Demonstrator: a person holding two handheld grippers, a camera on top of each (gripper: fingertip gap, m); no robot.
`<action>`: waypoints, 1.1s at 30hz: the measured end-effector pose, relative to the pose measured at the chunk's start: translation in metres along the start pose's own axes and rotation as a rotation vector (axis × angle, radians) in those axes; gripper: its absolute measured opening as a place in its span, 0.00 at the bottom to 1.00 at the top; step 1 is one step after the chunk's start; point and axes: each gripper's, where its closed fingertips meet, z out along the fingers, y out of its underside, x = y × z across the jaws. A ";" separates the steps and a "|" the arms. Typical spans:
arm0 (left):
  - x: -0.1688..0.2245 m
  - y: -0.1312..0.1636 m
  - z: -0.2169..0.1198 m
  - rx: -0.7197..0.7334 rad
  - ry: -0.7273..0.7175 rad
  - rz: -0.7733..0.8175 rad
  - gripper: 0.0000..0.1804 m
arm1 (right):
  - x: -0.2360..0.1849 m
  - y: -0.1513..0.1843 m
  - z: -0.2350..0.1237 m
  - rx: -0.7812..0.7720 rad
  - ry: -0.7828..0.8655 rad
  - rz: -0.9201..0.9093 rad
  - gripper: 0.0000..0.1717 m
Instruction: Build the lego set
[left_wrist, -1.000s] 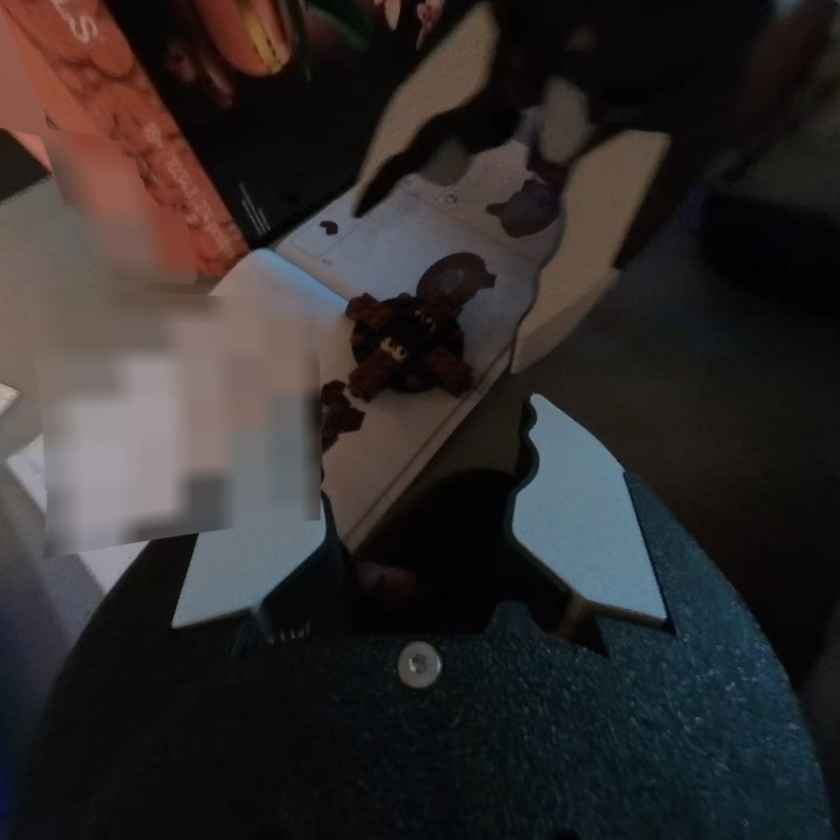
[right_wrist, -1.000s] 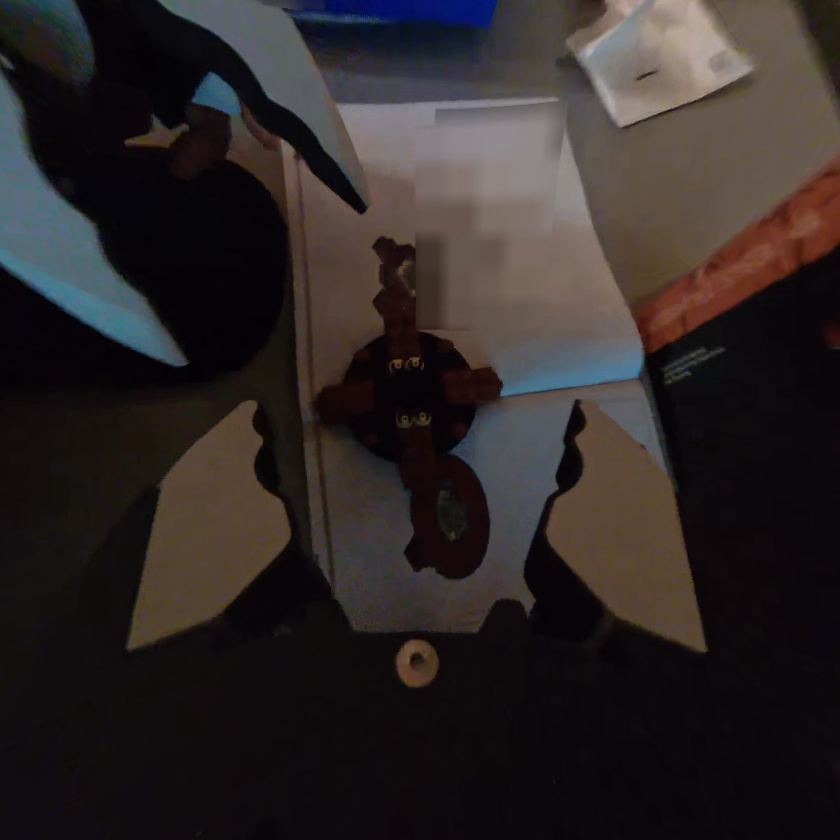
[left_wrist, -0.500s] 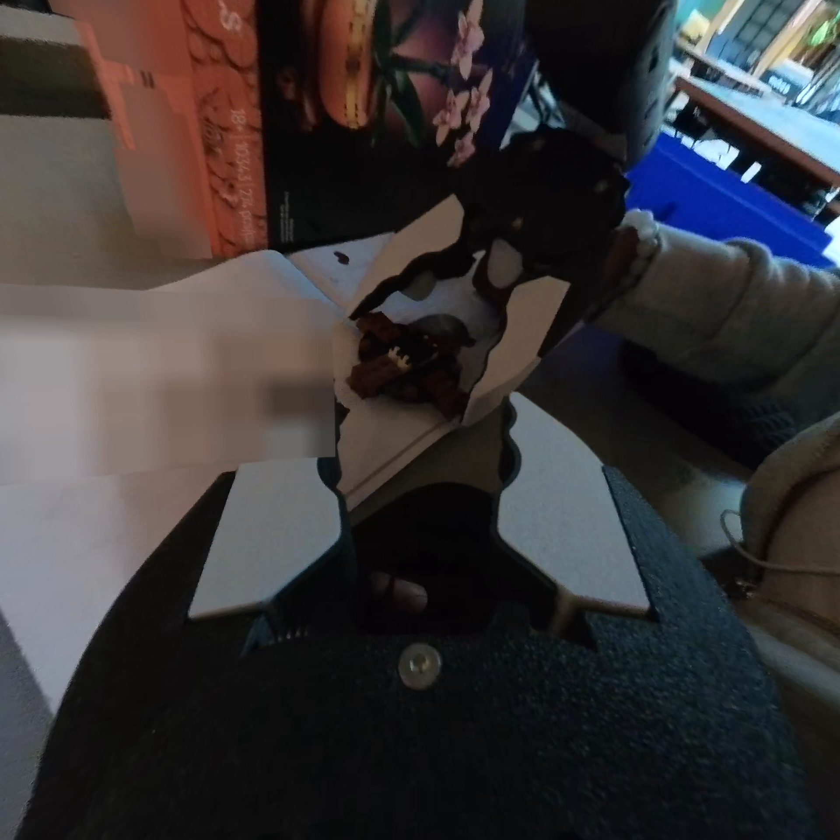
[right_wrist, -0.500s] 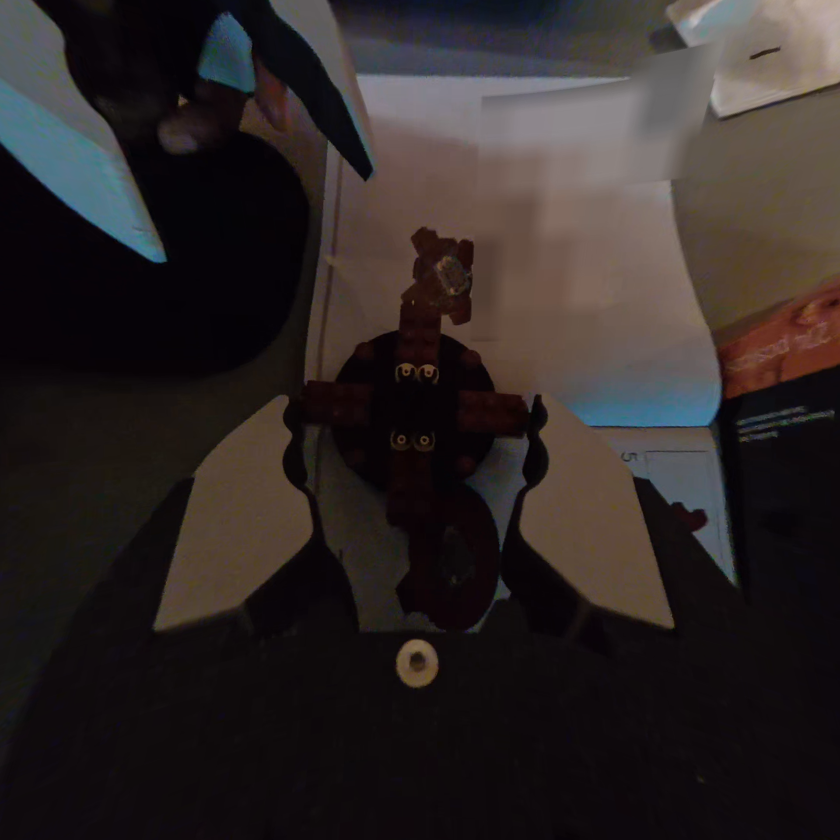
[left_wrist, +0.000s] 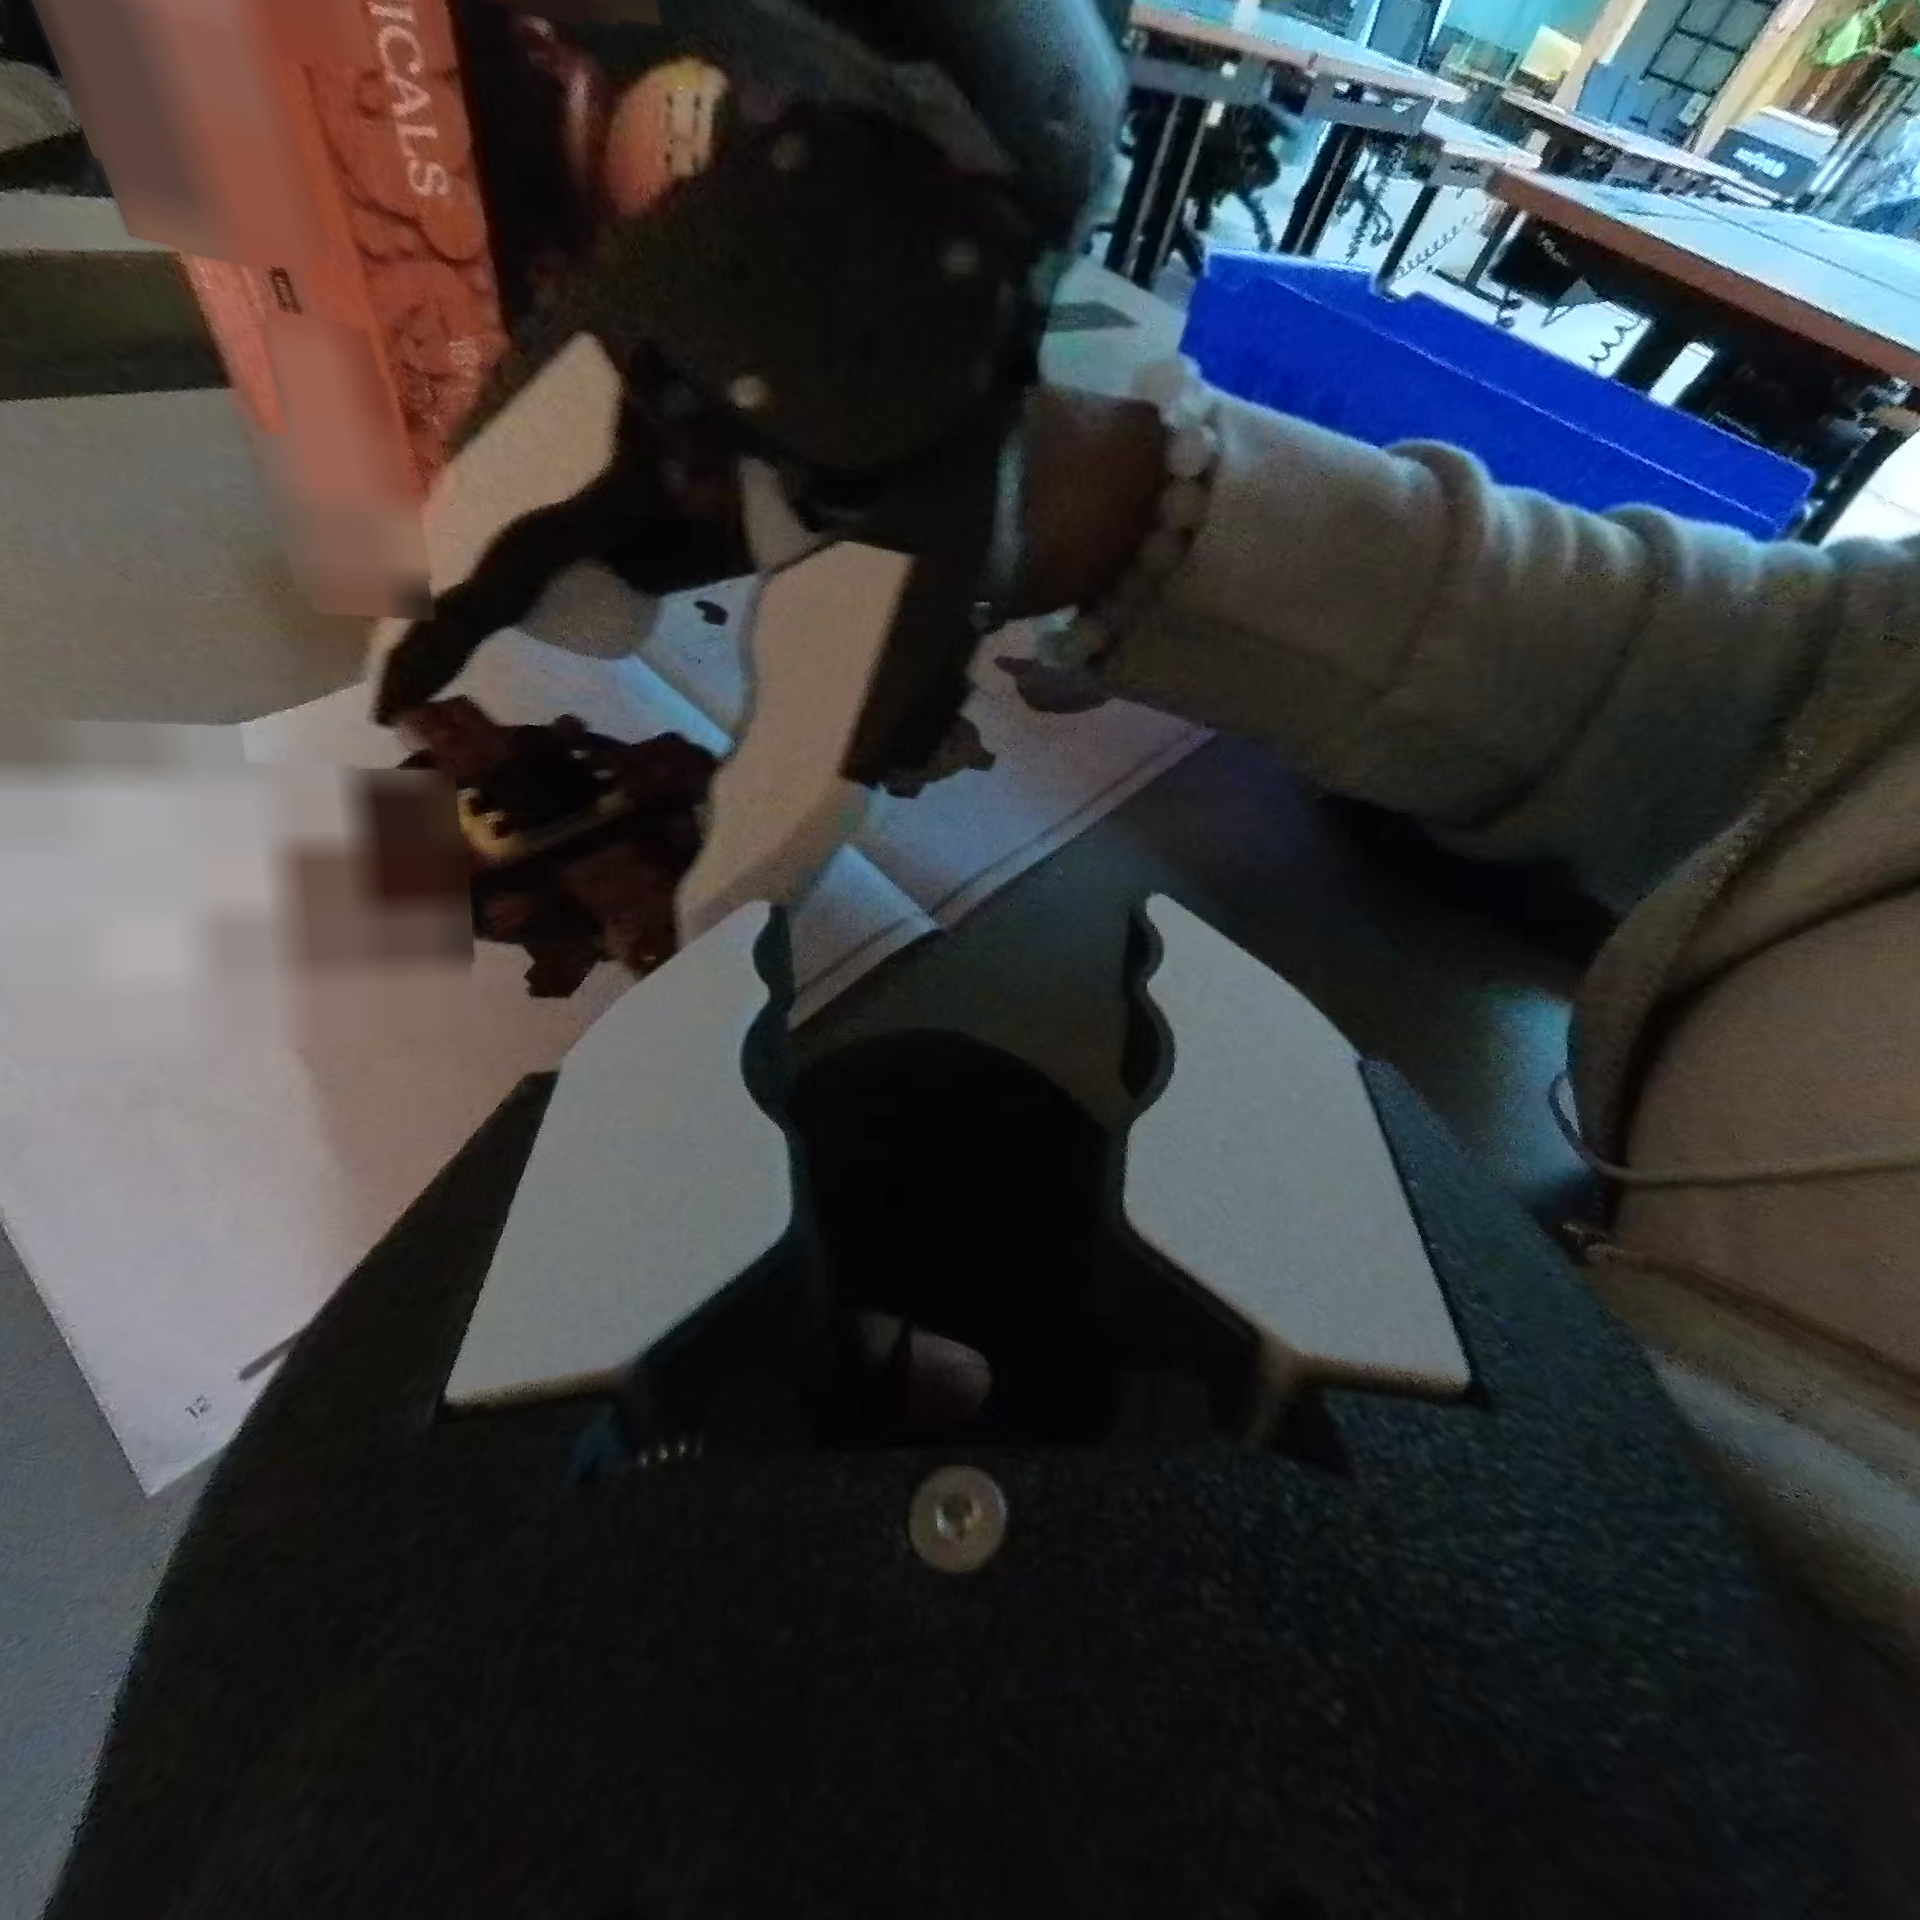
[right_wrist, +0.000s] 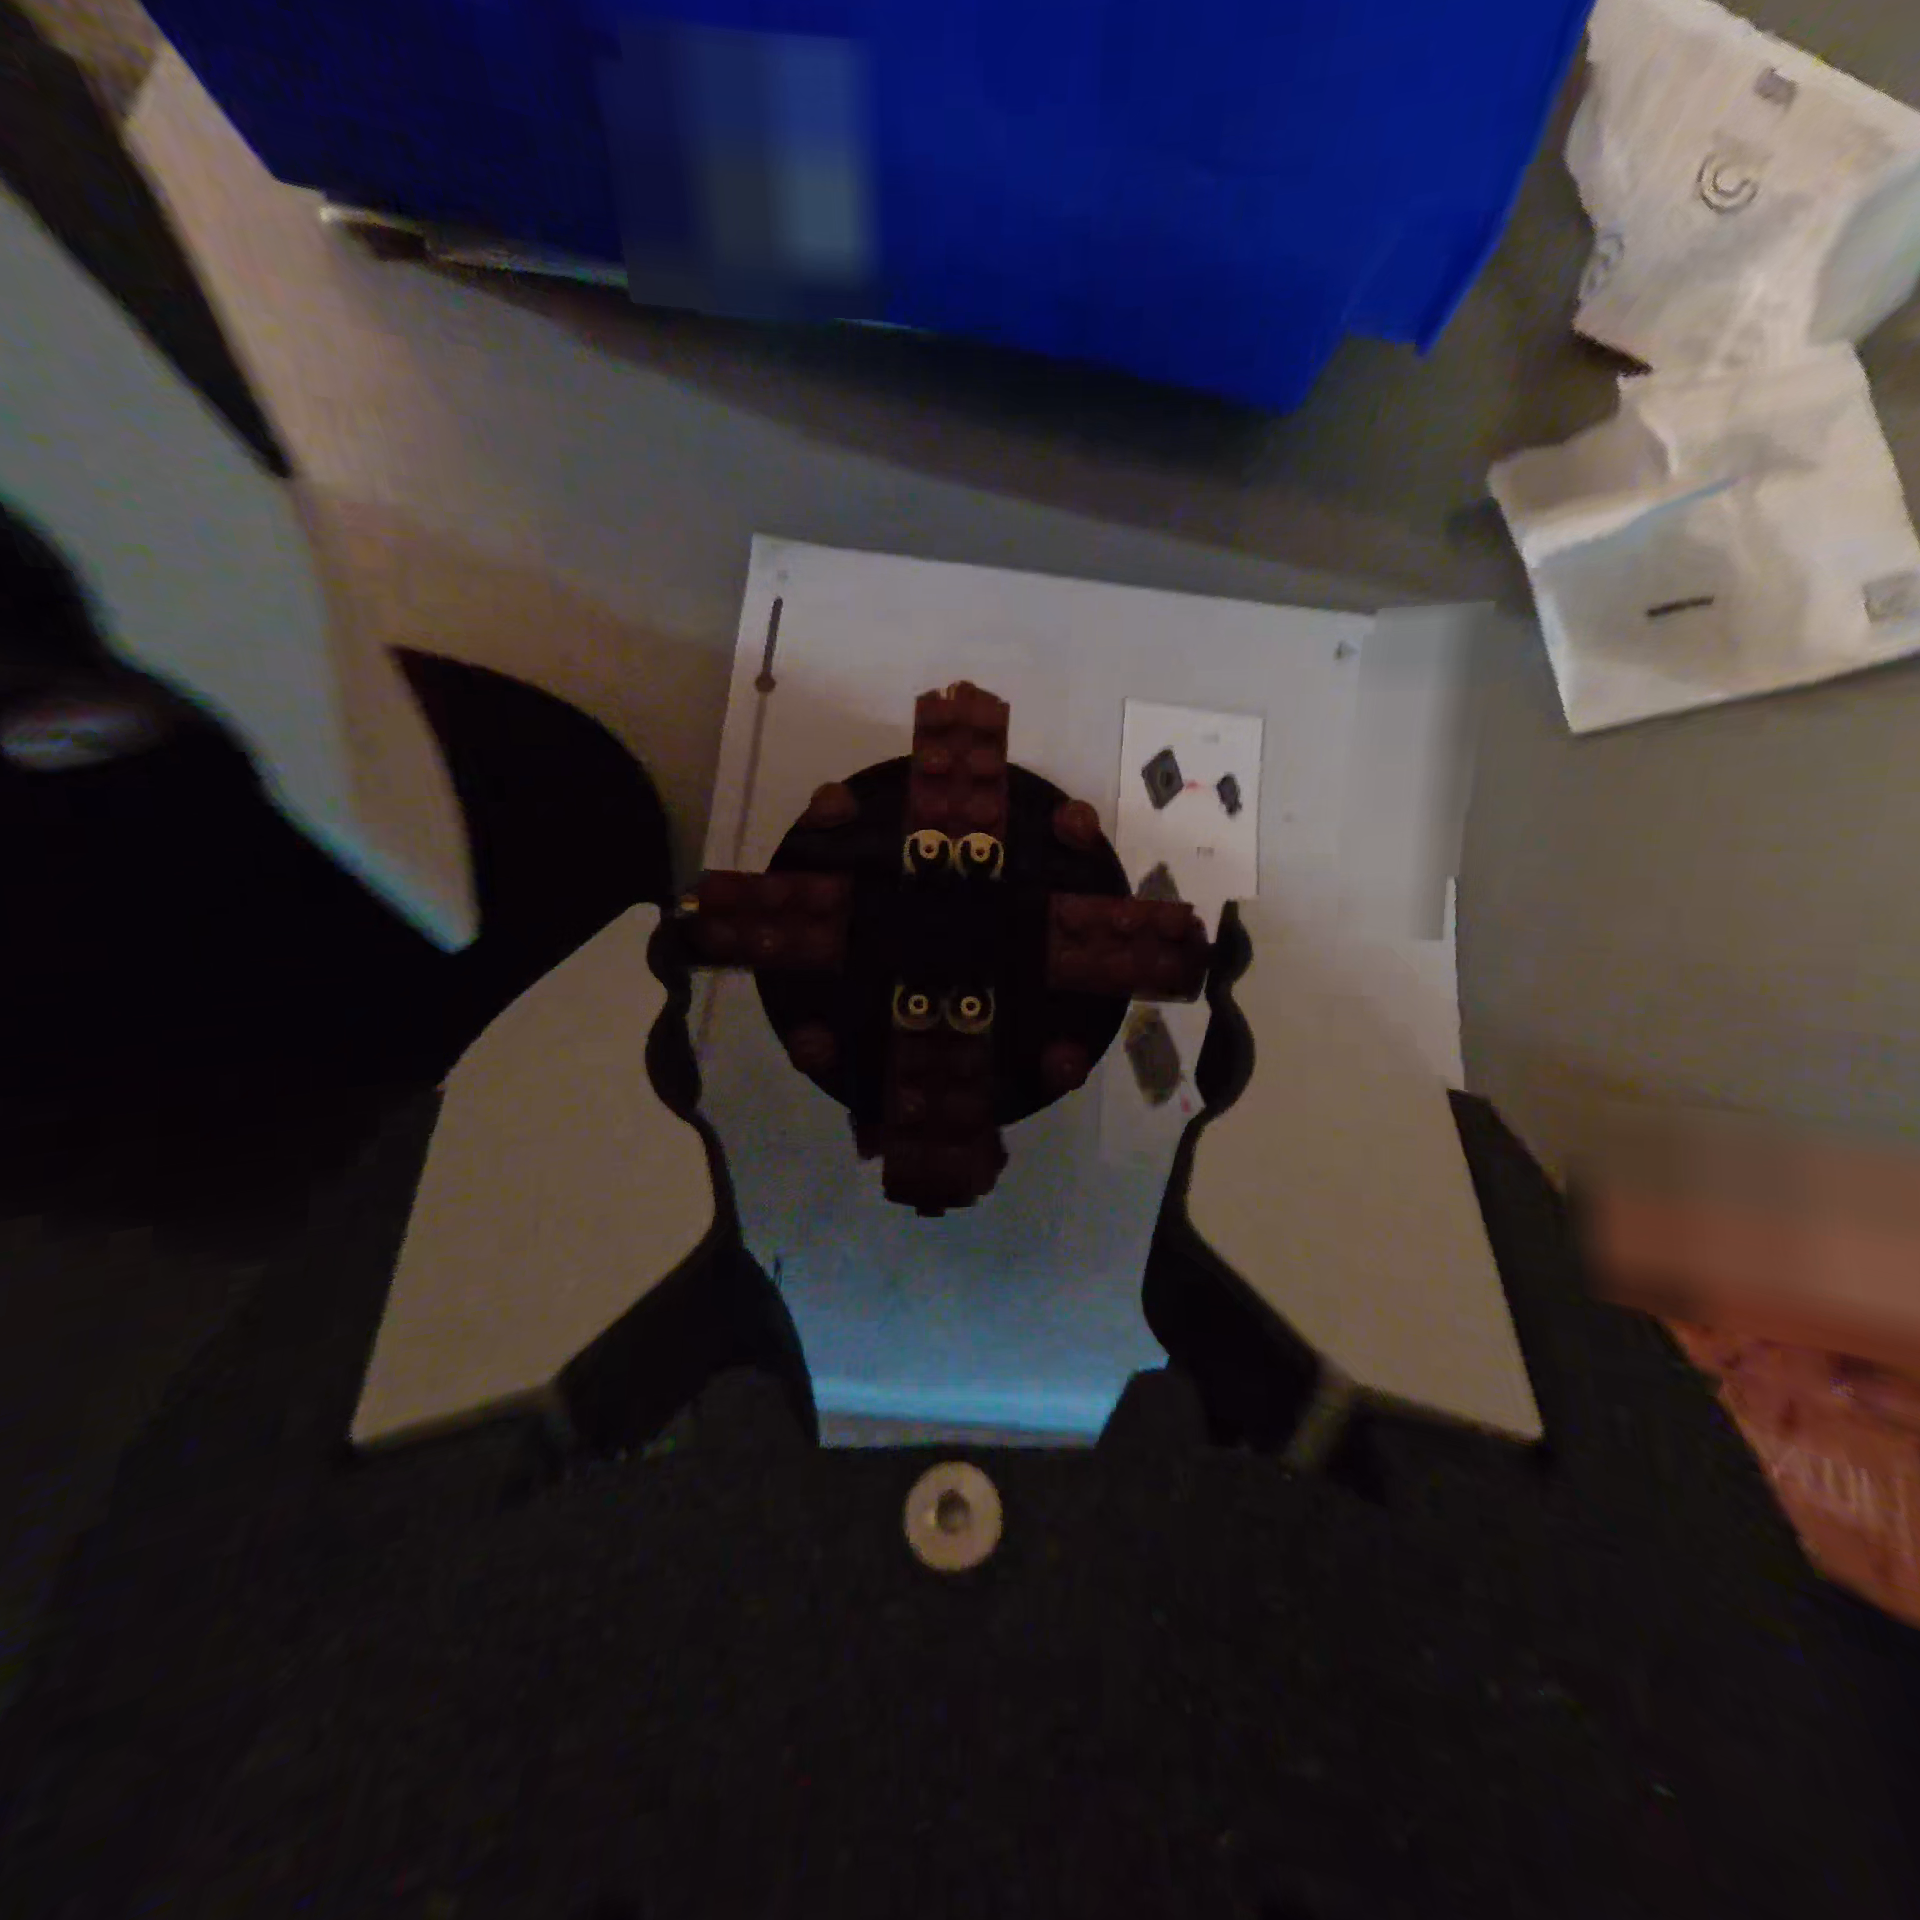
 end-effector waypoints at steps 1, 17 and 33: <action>0.002 0.001 -0.002 0.003 0.000 0.008 0.34 | 0.003 -0.005 0.004 -0.007 0.005 -0.012 0.54; -0.016 0.007 -0.010 -0.060 -0.095 0.069 0.37 | 0.006 -0.008 -0.105 0.214 0.332 0.104 0.80; 0.021 -0.014 0.055 -0.028 -0.088 0.202 0.10 | -0.049 0.050 -0.215 0.849 0.653 0.338 0.00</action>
